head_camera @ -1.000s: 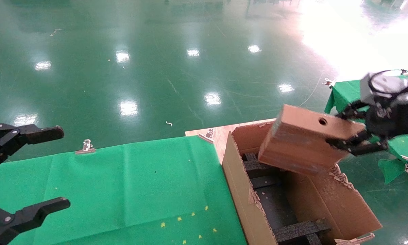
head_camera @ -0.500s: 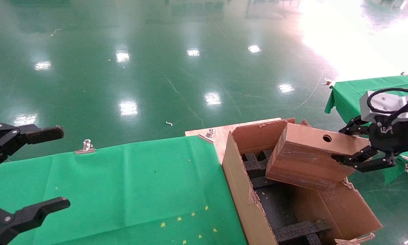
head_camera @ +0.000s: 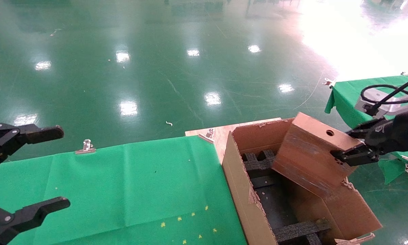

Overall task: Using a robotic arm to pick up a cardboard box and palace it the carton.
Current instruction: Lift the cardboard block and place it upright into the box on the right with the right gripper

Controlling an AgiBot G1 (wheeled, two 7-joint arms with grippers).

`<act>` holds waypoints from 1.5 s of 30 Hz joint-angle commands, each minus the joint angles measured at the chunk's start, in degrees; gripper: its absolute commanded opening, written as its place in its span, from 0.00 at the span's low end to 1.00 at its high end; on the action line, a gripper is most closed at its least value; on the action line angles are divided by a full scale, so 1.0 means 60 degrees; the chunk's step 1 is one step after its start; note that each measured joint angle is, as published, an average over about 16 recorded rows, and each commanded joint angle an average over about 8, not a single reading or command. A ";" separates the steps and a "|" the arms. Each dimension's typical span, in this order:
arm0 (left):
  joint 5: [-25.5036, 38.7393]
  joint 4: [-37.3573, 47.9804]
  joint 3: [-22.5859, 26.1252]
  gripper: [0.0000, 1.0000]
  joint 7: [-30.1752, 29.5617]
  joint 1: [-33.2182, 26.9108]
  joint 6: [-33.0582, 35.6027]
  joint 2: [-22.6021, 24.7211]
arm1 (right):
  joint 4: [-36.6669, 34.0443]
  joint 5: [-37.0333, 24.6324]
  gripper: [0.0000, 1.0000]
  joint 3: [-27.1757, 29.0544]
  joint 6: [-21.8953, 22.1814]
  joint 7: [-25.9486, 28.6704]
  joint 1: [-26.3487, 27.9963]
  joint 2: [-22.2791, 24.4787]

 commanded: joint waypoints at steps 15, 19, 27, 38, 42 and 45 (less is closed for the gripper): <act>0.0000 0.0002 0.0000 1.00 0.0000 0.0001 -0.0002 -0.0001 | 0.2755 -0.1184 0.00 -0.0572 0.2291 0.6547 -0.0498 0.1334; 0.0000 0.0004 0.0000 1.00 0.0001 0.0003 -0.0004 -0.0001 | 0.3037 -0.1281 0.00 -0.0621 0.2377 0.6885 -0.0509 0.1430; 0.0000 0.0003 0.0001 1.00 0.0001 0.0002 -0.0004 -0.0001 | 0.2882 -0.1359 0.00 -0.0619 0.2489 0.6917 -0.0533 0.1362; 0.0000 0.0004 0.0001 1.00 0.0001 0.0002 -0.0004 -0.0001 | 0.3982 -0.2774 0.00 -0.1032 0.3669 0.8879 -0.0977 0.1453; 0.0000 0.0004 0.0001 1.00 0.0001 0.0002 -0.0004 -0.0001 | 0.4093 -0.3084 0.00 -0.1174 0.3809 0.9289 -0.1142 0.1376; 0.0000 0.0004 0.0001 1.00 0.0001 0.0002 -0.0004 -0.0001 | 0.4119 -0.3172 0.00 -0.1267 0.3873 0.9537 -0.1269 0.1319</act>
